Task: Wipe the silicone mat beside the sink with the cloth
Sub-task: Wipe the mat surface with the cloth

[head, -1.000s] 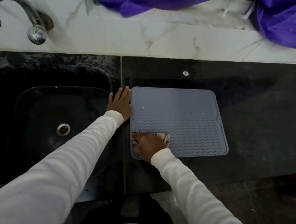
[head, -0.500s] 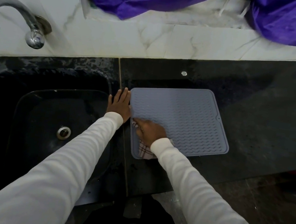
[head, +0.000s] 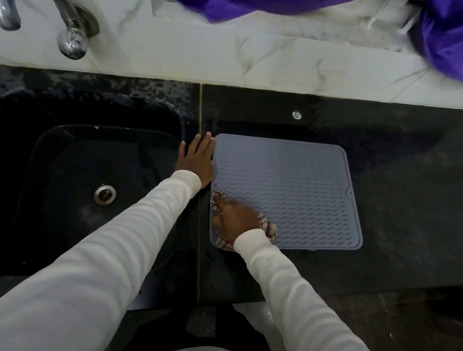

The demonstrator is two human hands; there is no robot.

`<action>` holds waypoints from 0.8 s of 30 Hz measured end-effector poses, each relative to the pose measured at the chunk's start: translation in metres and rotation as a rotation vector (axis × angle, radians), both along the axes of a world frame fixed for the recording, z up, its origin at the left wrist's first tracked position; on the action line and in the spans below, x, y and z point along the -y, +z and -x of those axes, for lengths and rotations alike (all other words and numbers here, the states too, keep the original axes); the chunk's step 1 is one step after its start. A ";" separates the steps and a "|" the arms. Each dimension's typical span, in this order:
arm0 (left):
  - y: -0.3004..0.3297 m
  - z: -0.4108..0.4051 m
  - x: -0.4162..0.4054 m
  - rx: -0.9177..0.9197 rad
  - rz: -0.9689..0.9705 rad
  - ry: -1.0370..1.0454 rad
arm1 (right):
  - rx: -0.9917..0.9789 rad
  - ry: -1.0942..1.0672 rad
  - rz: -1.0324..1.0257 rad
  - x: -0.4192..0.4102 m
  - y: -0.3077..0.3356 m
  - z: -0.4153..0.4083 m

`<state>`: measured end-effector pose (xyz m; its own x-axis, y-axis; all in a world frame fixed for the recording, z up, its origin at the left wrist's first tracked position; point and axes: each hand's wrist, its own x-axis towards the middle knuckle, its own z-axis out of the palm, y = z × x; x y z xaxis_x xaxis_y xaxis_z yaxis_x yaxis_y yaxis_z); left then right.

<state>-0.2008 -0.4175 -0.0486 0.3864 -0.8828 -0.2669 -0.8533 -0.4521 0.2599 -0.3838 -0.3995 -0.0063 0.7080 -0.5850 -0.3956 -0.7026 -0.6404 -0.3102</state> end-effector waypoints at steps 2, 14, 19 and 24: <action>0.002 0.000 -0.001 0.001 -0.003 -0.002 | -0.031 0.035 -0.023 -0.003 0.004 0.007; 0.004 0.000 0.000 -0.013 -0.018 -0.008 | 0.128 -0.014 -0.011 0.059 0.053 0.007; 0.003 0.001 0.003 -0.008 -0.017 0.011 | 0.048 -0.164 0.092 0.068 0.016 -0.032; -0.002 0.005 0.003 0.035 -0.021 0.016 | 0.030 -0.094 0.226 0.034 -0.010 -0.031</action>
<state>-0.2054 -0.4202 -0.0511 0.4099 -0.8708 -0.2715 -0.8541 -0.4709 0.2208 -0.3530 -0.4335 -0.0159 0.6554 -0.7204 -0.2271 -0.7553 -0.6278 -0.1881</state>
